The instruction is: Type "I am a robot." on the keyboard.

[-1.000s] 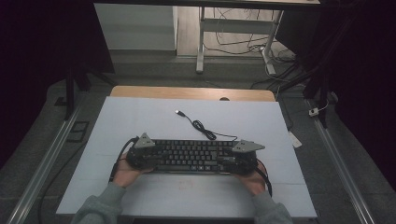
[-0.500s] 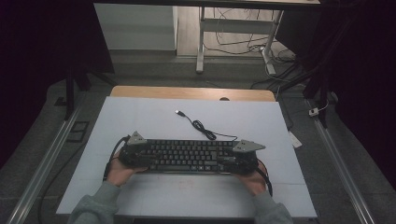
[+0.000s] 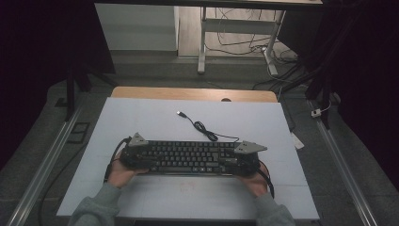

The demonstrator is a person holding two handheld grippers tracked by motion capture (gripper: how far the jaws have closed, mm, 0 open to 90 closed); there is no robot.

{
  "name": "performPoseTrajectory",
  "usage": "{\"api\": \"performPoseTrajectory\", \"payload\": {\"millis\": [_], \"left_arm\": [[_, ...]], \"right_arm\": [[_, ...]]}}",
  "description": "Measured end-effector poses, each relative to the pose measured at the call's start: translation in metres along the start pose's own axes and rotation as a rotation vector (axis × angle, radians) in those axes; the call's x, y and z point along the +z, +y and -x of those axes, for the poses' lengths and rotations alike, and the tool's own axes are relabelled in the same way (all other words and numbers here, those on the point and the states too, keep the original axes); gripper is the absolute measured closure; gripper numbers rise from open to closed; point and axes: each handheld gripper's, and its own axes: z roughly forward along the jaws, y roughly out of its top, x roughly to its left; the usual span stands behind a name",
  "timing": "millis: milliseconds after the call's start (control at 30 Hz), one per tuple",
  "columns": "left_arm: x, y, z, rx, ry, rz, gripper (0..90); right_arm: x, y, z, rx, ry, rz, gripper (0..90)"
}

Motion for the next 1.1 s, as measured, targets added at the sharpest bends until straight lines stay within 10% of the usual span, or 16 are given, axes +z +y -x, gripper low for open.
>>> {"api": "performPoseTrajectory", "payload": {"millis": [1100], "left_arm": [[0.003,0.001,0.003,0.025,0.0,-0.017,33.6]], "right_arm": [[0.011,0.024,-0.014,-0.012,0.011,0.046,52.8]]}}
